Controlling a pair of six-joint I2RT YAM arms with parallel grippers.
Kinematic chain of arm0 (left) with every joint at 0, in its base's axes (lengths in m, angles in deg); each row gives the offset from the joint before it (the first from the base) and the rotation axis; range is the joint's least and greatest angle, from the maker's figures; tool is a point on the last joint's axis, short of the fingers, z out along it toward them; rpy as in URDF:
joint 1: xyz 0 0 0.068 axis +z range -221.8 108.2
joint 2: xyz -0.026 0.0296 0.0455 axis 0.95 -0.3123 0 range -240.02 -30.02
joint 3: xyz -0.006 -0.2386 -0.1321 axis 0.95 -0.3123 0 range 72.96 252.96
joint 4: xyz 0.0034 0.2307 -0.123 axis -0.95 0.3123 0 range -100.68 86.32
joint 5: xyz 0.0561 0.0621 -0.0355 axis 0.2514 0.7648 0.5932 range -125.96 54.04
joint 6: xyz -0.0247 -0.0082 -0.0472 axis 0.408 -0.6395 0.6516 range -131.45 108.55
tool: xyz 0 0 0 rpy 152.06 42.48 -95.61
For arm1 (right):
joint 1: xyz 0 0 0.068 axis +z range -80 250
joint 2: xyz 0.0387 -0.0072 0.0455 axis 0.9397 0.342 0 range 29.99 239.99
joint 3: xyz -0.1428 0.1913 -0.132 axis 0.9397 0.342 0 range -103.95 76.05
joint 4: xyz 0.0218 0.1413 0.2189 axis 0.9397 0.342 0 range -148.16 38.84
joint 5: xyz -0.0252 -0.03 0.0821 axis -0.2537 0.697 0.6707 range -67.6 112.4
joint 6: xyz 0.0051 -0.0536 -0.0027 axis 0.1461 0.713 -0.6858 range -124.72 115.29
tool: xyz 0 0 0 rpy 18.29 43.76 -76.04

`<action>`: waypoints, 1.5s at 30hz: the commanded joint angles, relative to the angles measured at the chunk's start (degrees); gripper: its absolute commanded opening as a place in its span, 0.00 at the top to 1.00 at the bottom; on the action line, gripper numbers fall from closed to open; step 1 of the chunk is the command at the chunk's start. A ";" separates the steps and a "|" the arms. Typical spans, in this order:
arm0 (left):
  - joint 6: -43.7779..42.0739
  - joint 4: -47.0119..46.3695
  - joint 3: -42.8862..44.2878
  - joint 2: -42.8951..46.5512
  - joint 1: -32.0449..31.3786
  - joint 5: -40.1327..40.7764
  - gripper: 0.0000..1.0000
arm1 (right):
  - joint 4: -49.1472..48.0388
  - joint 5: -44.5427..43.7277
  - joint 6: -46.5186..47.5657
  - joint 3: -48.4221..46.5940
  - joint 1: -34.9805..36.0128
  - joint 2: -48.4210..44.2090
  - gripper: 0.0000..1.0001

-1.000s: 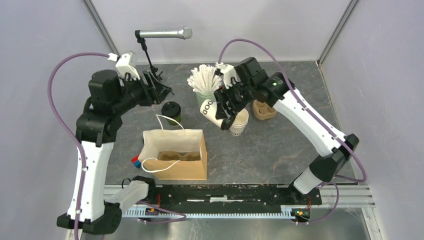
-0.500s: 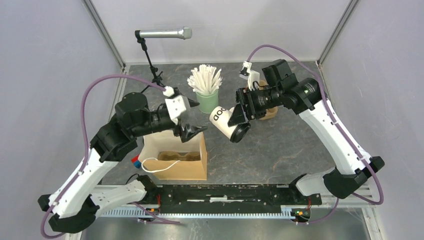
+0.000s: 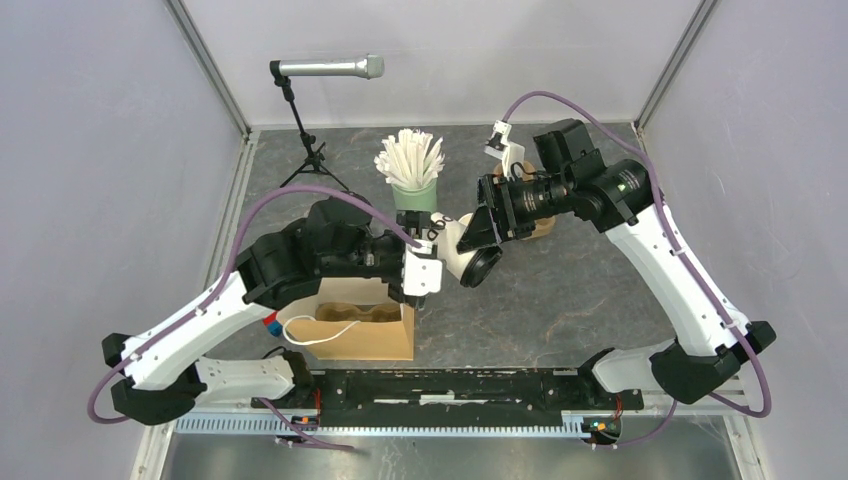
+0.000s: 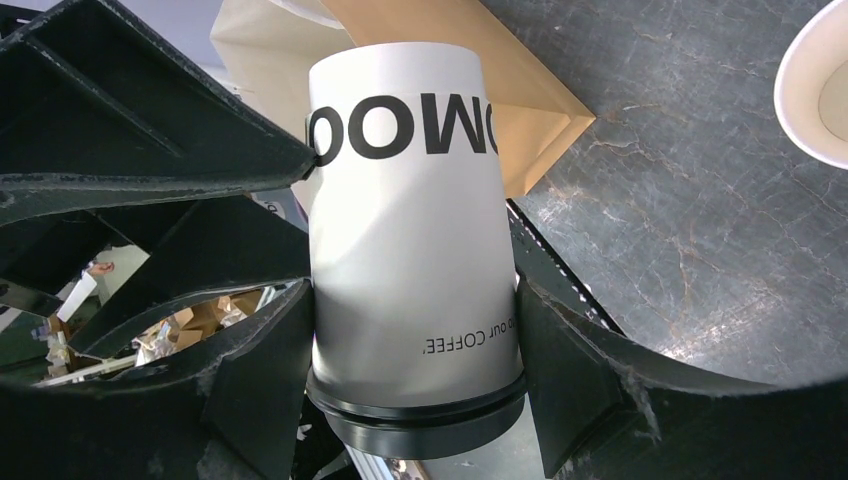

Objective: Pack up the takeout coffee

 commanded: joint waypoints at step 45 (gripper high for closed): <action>6.69 -9.83 0.24 -4.89 0.11 8.27 0.20 | -28.92 -26.47 -0.05 10.02 -0.66 -15.13 0.02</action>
